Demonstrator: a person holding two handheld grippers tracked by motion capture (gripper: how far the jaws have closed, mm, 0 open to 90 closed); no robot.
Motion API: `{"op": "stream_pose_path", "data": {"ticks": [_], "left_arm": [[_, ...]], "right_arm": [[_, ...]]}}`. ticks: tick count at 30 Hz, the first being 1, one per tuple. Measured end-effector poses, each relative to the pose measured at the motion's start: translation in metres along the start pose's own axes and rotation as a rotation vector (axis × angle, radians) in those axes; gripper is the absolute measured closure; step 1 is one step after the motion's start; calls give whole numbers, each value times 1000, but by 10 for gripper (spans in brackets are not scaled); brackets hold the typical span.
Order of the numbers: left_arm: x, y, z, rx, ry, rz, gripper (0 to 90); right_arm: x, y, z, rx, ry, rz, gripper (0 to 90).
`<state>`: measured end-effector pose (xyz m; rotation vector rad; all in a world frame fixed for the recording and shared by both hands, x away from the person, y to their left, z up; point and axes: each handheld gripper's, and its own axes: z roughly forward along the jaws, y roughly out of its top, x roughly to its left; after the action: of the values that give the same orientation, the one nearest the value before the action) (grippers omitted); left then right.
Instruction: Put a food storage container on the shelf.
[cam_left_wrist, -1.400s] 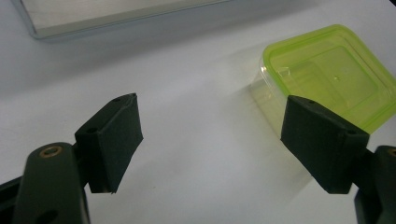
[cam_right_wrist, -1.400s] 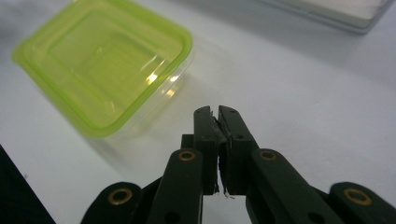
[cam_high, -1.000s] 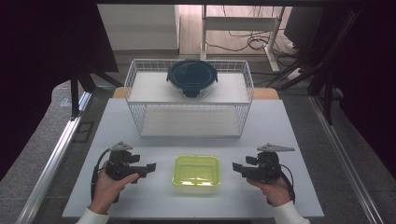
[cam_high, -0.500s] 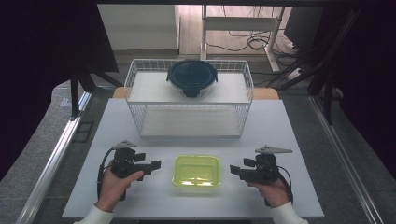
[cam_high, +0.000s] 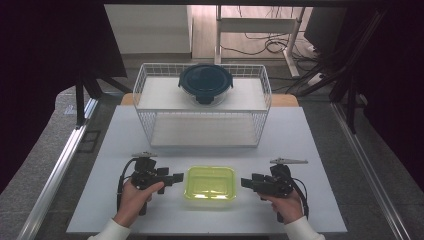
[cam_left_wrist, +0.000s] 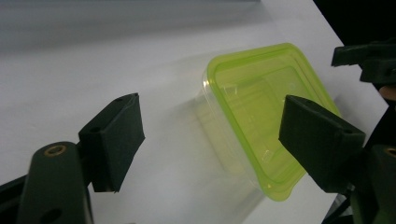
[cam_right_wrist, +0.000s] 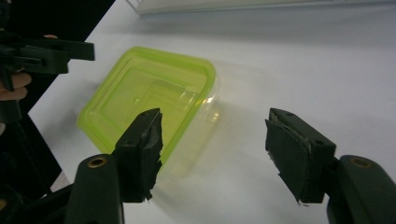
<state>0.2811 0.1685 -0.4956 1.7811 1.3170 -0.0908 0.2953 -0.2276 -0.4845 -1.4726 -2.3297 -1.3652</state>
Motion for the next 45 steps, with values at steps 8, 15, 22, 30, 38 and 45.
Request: {"op": "stream_pose_path", "data": {"ticks": [8,15,22,30,38,45], "left_arm": [[-1,2,13,27,-47,-33,273],[1,2,19,41,-68,-28,324],[4,-2,30,61,-130,-84,334],[9,-7,37,88,-216,-153,421],[4,-10,39,107,-226,-169,601],[-2,-11,34,62,-211,-178,716]], "right_arm": [[3,0,20,44,39,28,404],[3,-1,28,46,39,67,404],[1,-3,33,51,52,101,435],[0,-8,37,68,115,150,557],[1,-12,36,78,132,180,700],[1,-12,30,36,129,194,770]]}}
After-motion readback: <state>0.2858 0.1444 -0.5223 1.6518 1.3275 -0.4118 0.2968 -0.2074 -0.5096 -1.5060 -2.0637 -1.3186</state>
